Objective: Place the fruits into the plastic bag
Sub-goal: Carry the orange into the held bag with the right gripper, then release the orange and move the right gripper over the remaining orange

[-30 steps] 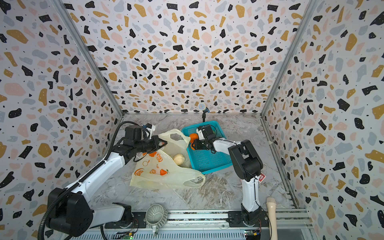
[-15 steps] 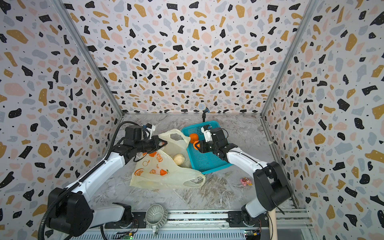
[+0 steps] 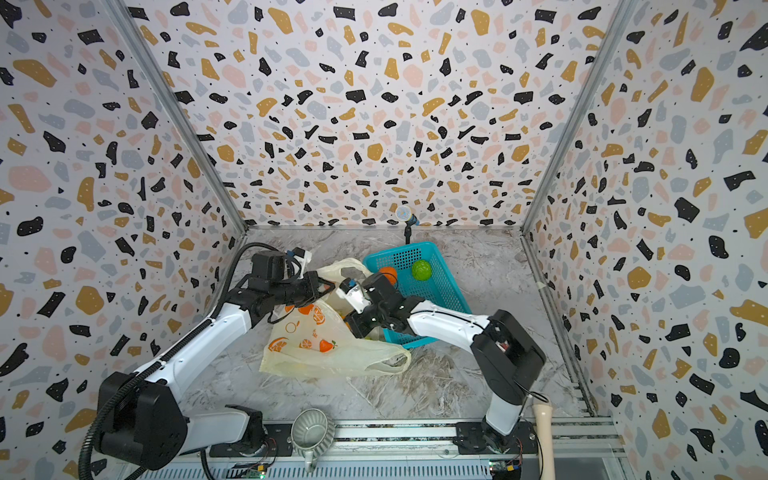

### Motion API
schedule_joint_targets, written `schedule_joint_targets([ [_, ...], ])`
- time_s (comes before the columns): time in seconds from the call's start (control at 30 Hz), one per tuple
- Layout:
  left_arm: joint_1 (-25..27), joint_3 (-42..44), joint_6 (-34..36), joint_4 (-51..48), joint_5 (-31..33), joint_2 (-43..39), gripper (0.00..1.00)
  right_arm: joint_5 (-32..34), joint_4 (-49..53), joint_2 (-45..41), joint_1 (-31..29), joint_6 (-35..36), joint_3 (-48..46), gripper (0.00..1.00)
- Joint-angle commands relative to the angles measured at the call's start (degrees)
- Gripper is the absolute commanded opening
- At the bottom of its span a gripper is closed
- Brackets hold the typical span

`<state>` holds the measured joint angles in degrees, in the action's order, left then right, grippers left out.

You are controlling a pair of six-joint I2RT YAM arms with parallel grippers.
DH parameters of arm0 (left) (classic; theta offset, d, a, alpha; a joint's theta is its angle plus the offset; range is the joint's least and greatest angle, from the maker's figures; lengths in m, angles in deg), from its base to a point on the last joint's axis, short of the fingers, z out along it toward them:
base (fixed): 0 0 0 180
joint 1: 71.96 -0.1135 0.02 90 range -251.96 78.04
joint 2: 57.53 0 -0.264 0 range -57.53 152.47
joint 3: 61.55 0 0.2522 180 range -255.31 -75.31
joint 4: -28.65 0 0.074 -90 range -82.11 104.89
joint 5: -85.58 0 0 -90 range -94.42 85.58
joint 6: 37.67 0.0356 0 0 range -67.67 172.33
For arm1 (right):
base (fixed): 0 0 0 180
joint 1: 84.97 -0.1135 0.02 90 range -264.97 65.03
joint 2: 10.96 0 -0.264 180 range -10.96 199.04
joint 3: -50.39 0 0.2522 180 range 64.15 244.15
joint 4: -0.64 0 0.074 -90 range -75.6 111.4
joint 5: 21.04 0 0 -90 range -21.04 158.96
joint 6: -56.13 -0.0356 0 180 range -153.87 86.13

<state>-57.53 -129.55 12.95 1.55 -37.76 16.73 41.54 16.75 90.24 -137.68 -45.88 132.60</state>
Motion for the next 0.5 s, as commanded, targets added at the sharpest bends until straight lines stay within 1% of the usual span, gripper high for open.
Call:
schedule_joint_targets([
  [0.0,0.2,-0.3,1.1,-0.1,0.3,-1.4,0.0,0.0,4.1,-0.2,-3.4,5.7,4.3,0.47],
  [0.03,0.2,-0.3,1.1,-0.2,0.3,-1.4,0.0,0.2,3.8,-0.4,-3.5,5.7,4.2,0.57],
  [0.07,0.2,-0.2,1.2,-0.1,0.3,-1.5,0.0,0.9,3.5,-0.8,-3.3,5.2,3.8,0.63],
  [0.1,0.2,-0.2,1.1,-0.1,0.4,-1.5,0.0,2.6,3.0,-1.4,-3.0,4.7,3.1,0.68],
  [0.17,0.2,-0.2,1.2,0.0,0.4,-1.4,0.0,4.5,1.8,-3.0,-2.0,3.5,1.2,0.73],
  [0.23,0.2,0.0,0.9,0.3,0.4,-1.3,0.0,4.8,0.0,-5.3,-0.1,1.6,-1.4,0.76],
  [0.3,0.2,0.1,0.8,0.6,0.2,-1.1,0.0,5.0,-1.6,-8.0,2.2,-0.2,-3.9,0.77],
  [0.47,0.2,0.0,0.6,0.7,0.0,-1.0,0.0,9.5,-5.0,-17.2,8.2,-2.9,-10.2,0.76],
])
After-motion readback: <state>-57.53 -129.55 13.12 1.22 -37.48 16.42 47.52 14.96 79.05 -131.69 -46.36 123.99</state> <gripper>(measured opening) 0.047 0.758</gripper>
